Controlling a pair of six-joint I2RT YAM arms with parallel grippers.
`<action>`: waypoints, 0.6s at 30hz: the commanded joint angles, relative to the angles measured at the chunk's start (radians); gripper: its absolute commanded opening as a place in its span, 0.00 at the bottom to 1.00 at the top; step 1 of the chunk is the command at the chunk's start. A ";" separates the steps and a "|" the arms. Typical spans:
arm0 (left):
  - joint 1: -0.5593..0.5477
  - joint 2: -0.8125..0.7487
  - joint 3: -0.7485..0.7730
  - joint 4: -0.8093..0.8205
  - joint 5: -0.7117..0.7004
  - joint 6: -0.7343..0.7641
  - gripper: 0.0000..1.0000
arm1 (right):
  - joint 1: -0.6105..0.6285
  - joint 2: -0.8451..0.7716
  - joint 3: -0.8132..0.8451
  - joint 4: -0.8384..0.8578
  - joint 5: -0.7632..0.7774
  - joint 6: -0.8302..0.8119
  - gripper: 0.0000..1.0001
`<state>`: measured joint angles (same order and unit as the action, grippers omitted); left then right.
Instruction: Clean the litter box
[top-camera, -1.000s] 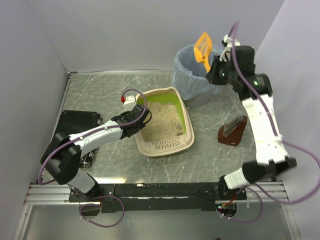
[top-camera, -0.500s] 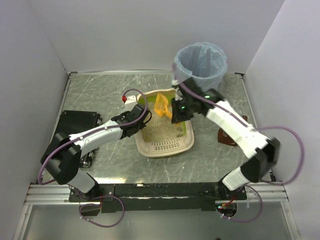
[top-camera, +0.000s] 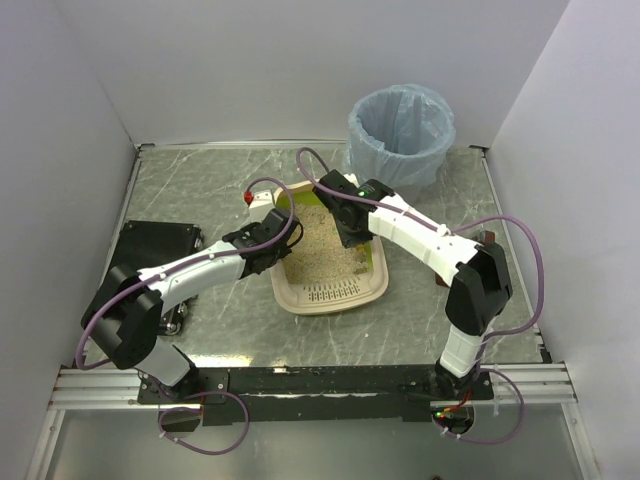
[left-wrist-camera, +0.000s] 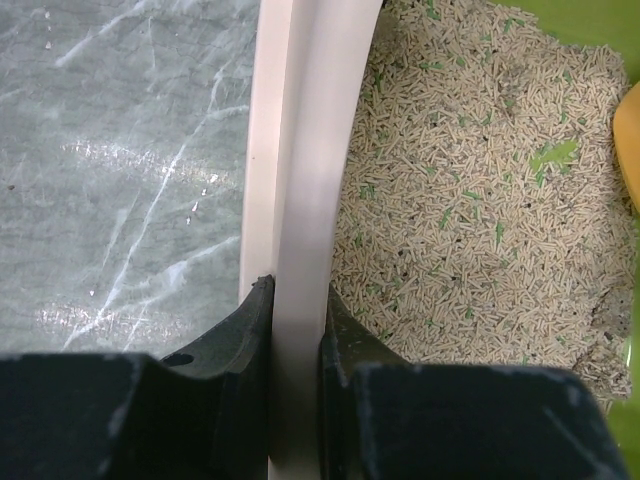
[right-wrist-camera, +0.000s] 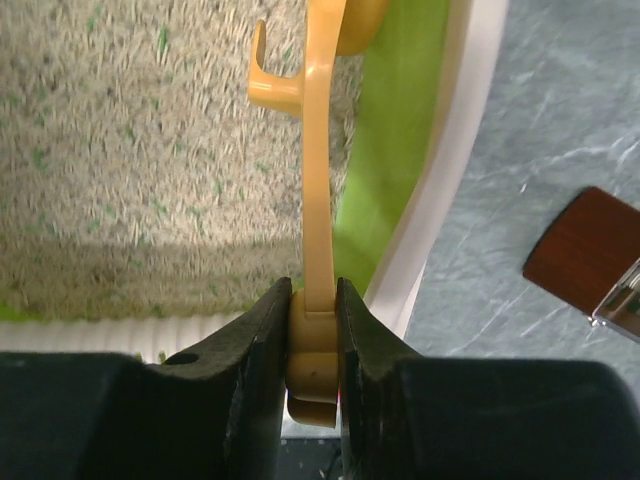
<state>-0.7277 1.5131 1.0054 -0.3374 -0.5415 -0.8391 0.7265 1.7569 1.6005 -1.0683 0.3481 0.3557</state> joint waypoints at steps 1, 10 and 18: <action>-0.002 -0.076 0.053 0.242 0.063 -0.109 0.01 | -0.007 0.033 0.012 0.071 0.036 0.035 0.00; -0.001 -0.071 0.056 0.244 0.071 -0.107 0.01 | -0.007 0.013 -0.161 0.376 -0.170 0.040 0.00; -0.001 -0.064 0.059 0.238 0.072 -0.110 0.01 | -0.007 -0.053 -0.284 0.556 -0.383 0.017 0.00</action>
<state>-0.7265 1.5131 1.0054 -0.3328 -0.5385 -0.8425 0.7193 1.7802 1.3483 -0.6529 0.1135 0.3878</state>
